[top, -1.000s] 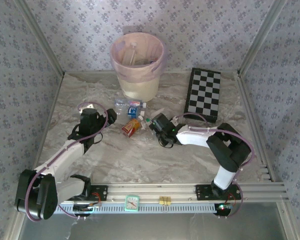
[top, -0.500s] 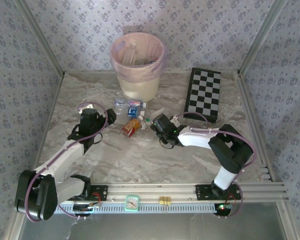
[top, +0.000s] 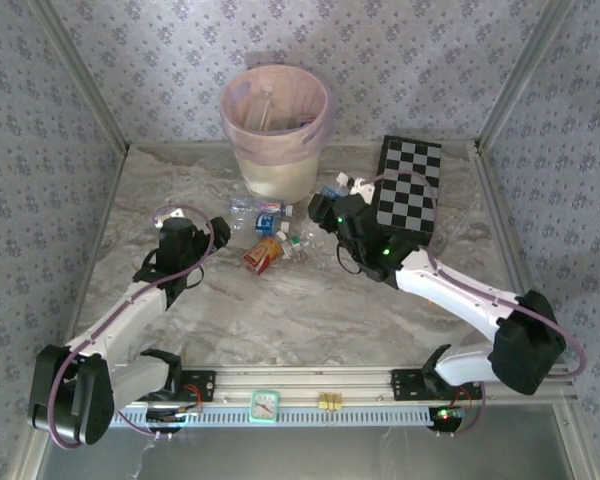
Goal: Put the plastic bottles in the bin
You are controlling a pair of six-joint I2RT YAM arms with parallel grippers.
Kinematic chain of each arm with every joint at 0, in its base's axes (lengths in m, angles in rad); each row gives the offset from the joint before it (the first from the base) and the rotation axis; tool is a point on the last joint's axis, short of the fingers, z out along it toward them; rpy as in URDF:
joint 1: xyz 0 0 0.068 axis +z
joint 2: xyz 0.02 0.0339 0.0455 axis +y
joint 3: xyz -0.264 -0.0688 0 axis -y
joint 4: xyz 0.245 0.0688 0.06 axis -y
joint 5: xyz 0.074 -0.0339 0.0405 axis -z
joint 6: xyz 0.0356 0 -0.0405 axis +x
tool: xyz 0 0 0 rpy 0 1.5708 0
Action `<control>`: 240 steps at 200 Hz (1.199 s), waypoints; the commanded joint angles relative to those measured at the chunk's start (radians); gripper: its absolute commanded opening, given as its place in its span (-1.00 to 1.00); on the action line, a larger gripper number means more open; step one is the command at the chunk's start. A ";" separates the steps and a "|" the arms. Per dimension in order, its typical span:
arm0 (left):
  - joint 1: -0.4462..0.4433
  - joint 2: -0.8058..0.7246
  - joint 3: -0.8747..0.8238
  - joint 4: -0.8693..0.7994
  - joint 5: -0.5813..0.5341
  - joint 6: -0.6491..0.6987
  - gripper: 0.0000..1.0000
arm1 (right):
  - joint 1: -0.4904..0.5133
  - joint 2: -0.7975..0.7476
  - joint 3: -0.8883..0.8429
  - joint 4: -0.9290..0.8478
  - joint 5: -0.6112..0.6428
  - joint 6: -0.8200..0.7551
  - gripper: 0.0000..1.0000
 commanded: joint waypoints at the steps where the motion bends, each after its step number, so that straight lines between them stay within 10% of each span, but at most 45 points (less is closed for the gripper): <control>1: -0.002 -0.013 0.006 0.008 -0.019 -0.006 1.00 | -0.017 -0.020 0.072 0.082 0.034 -0.256 -0.07; 66: 0.011 0.005 0.003 0.011 -0.007 0.000 1.00 | -0.137 0.177 0.457 0.144 -0.237 -0.435 -0.07; 130: 0.024 -0.033 -0.014 0.000 0.016 0.050 1.00 | -0.147 0.505 0.841 0.156 -0.248 -0.605 -0.06; 240: 0.031 -0.051 -0.021 -0.006 0.004 0.074 1.00 | -0.207 1.002 1.459 -0.131 -0.424 -0.417 -0.03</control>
